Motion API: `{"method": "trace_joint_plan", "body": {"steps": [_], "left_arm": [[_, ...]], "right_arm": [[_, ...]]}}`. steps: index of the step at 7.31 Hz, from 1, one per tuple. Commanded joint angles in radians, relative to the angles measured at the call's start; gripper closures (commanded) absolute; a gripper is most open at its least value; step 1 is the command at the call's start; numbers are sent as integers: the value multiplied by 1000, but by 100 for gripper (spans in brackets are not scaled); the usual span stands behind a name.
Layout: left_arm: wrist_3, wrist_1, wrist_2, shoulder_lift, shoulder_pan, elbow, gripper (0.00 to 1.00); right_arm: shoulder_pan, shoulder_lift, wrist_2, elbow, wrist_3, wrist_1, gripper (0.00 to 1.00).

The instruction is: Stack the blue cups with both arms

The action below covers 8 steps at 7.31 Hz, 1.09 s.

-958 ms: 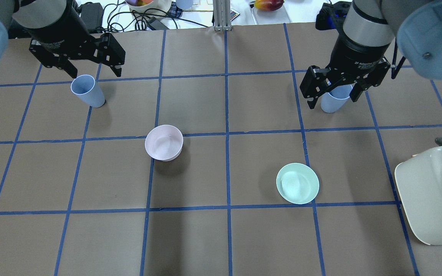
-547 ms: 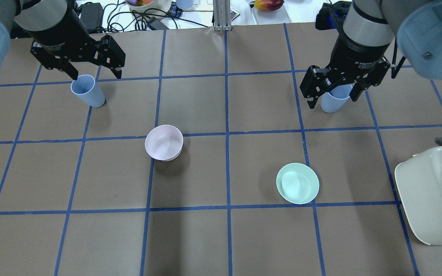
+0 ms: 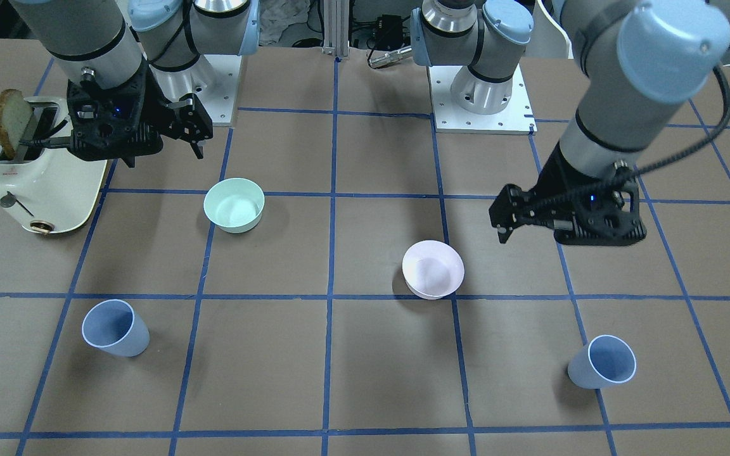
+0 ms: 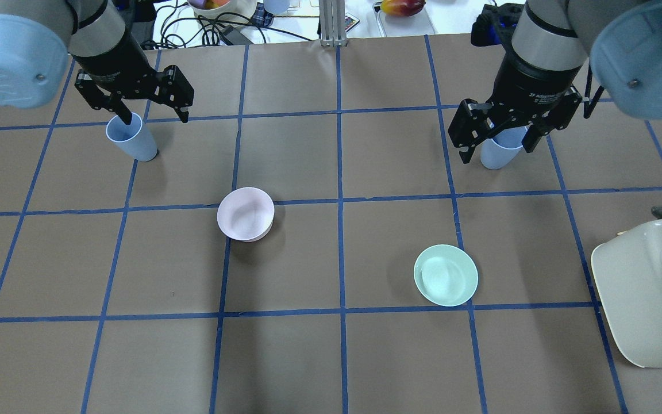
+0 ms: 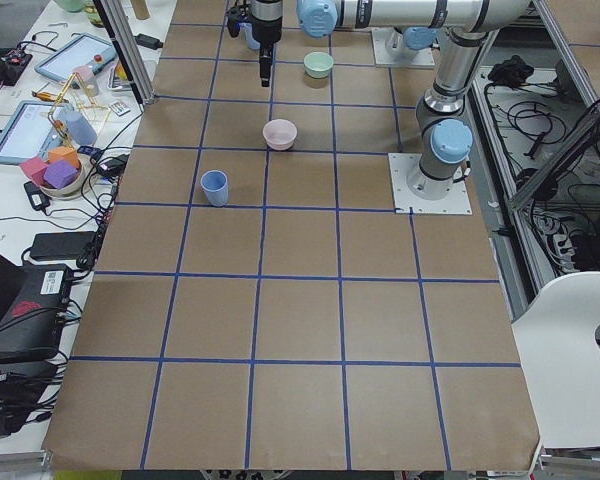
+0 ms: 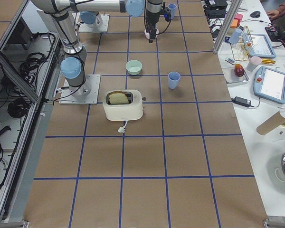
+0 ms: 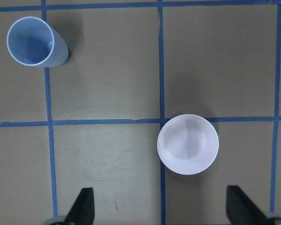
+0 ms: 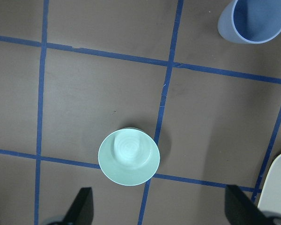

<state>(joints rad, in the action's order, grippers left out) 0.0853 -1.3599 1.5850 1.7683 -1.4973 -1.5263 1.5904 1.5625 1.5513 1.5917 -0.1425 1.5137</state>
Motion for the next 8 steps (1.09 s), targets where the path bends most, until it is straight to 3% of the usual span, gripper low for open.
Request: {"method": "trace_joint_plan", "body": {"steps": [1,3,4,5,6,7,8], "left_arm": [[90,245,9,191,55,17,0],[297,265,10,279,159,26,0],[312,280,10,302,167,28,0],[310,304,12,325,172,28,0],[309,324,12,345,173,23,0],[307,326,13,355,173,25,15],[304,326,38,361,173,28,61]], "right_arm": [[-4,-4,1,1,-5,3,0],[-21,-13,7,1,-8,5,0],[-42,-22,13,-1,10,10,0],[-50,-39,15,-1,5,48,0],[-61,-105,15,1,-5,186,0],[-100,-116,33,-1,-8,209,0],[-166,-140,21,-2,-8,226,0]]}}
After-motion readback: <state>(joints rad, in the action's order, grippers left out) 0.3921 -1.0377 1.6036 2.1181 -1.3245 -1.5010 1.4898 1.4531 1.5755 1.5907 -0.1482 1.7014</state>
